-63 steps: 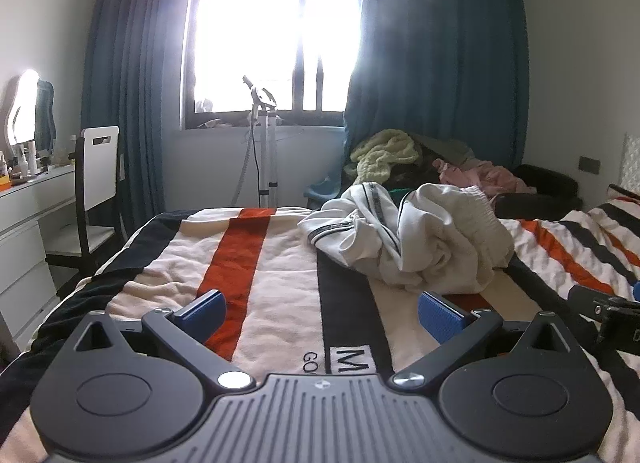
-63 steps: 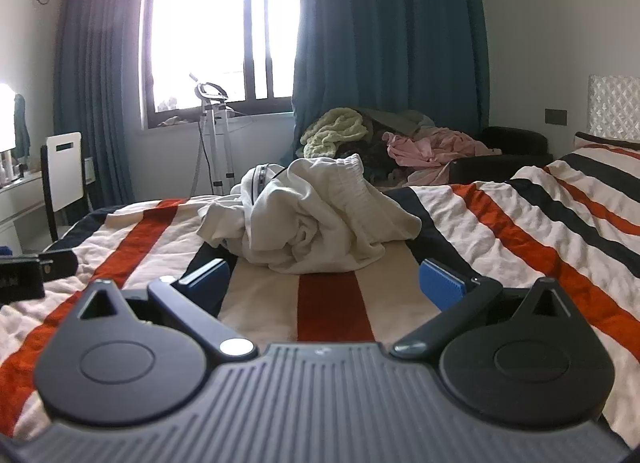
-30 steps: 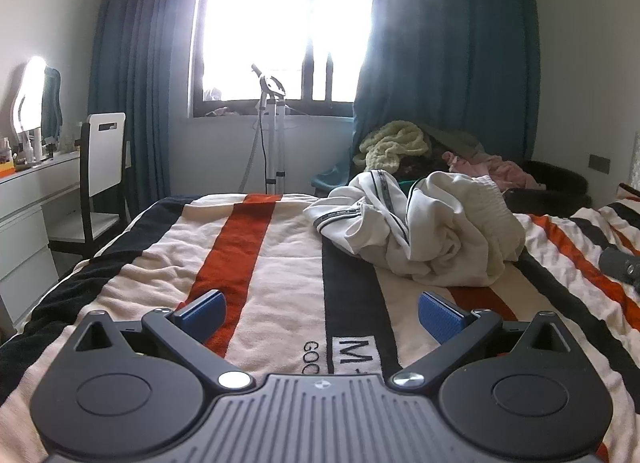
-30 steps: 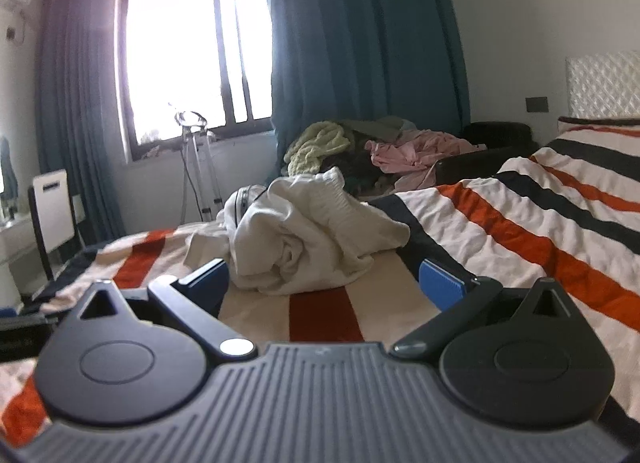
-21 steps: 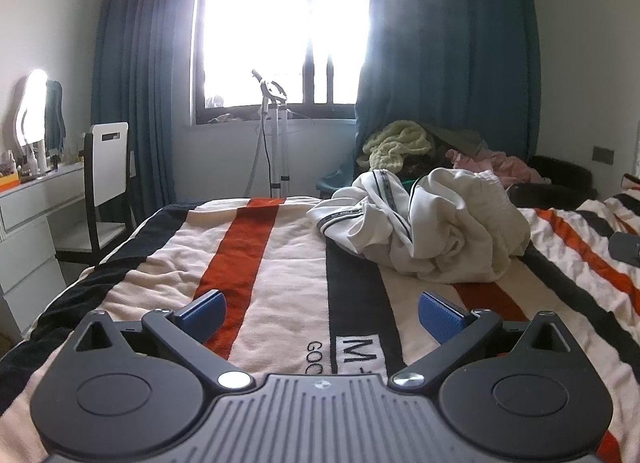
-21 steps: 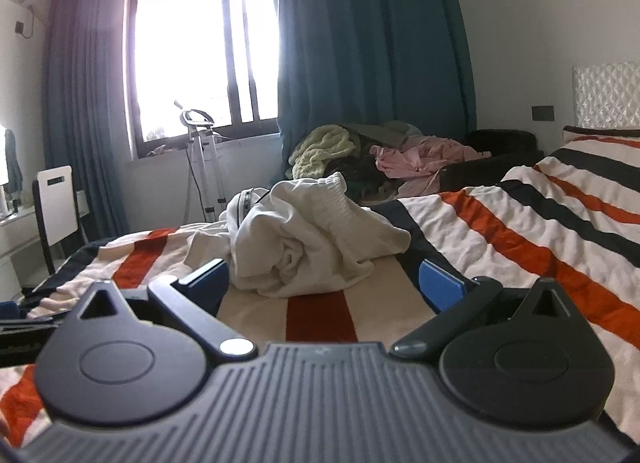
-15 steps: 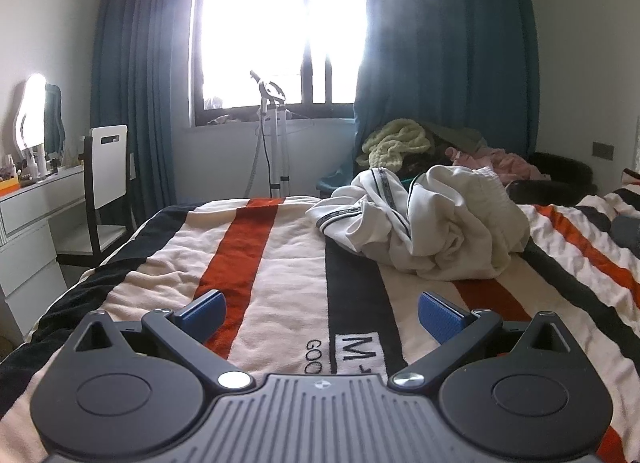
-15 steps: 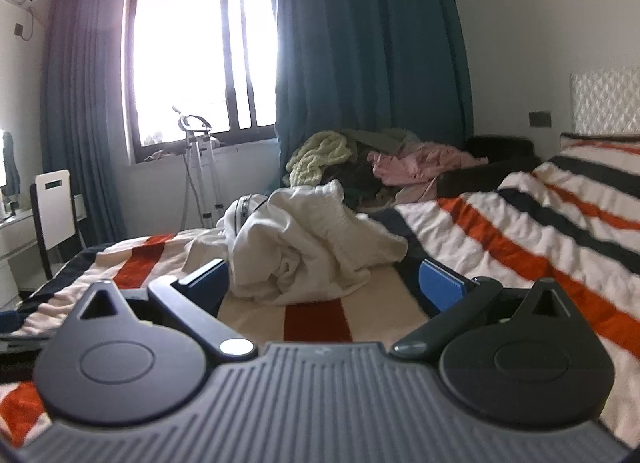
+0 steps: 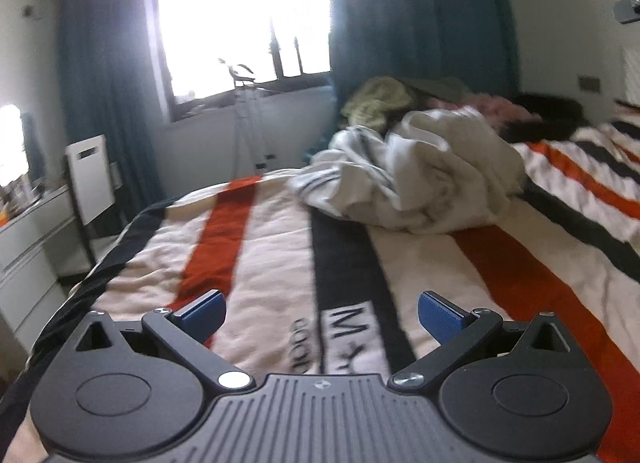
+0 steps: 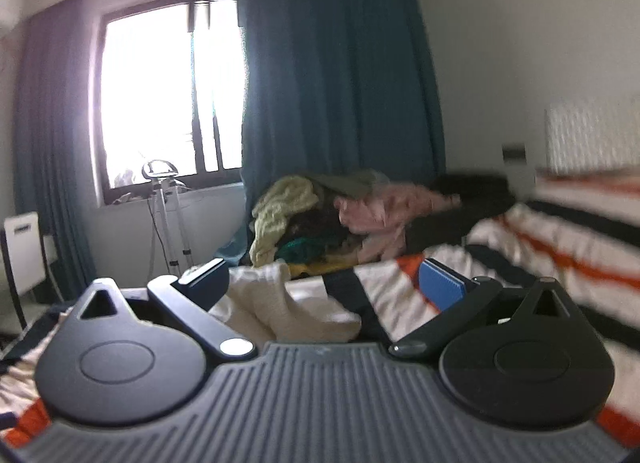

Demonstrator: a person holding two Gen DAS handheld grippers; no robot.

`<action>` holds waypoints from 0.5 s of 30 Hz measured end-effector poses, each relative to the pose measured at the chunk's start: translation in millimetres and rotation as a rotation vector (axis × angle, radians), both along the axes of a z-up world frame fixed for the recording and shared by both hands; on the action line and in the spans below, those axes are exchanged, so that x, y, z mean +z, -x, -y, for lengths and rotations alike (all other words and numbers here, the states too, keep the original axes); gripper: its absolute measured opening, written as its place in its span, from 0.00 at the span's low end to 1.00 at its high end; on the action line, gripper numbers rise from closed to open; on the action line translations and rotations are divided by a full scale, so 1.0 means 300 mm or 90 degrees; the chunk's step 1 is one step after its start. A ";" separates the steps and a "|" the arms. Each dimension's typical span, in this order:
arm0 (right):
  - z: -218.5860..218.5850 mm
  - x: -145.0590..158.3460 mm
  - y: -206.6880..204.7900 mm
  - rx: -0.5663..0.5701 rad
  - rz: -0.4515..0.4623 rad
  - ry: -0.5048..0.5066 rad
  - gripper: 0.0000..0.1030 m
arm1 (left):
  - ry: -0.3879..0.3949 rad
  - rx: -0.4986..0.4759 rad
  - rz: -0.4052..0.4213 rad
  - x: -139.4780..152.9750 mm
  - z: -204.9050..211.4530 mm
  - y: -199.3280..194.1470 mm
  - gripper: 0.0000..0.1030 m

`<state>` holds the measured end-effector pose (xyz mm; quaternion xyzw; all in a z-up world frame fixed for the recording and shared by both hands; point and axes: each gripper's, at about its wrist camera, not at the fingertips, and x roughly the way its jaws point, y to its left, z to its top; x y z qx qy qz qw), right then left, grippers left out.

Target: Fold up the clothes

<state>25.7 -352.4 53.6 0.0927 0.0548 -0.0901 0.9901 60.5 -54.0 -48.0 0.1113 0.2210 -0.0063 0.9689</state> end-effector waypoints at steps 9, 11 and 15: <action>0.018 -0.194 -0.063 -0.043 -0.077 -0.019 1.00 | -0.079 -0.087 0.048 0.086 0.369 -0.455 1.00; 0.018 -0.216 -0.089 -0.048 -0.074 -0.015 1.00 | -0.102 -0.095 0.070 0.114 0.479 -0.559 1.00; 0.052 -0.255 -0.154 -0.057 -0.067 -0.037 1.00 | -0.120 -0.107 0.087 0.165 0.679 -0.770 1.00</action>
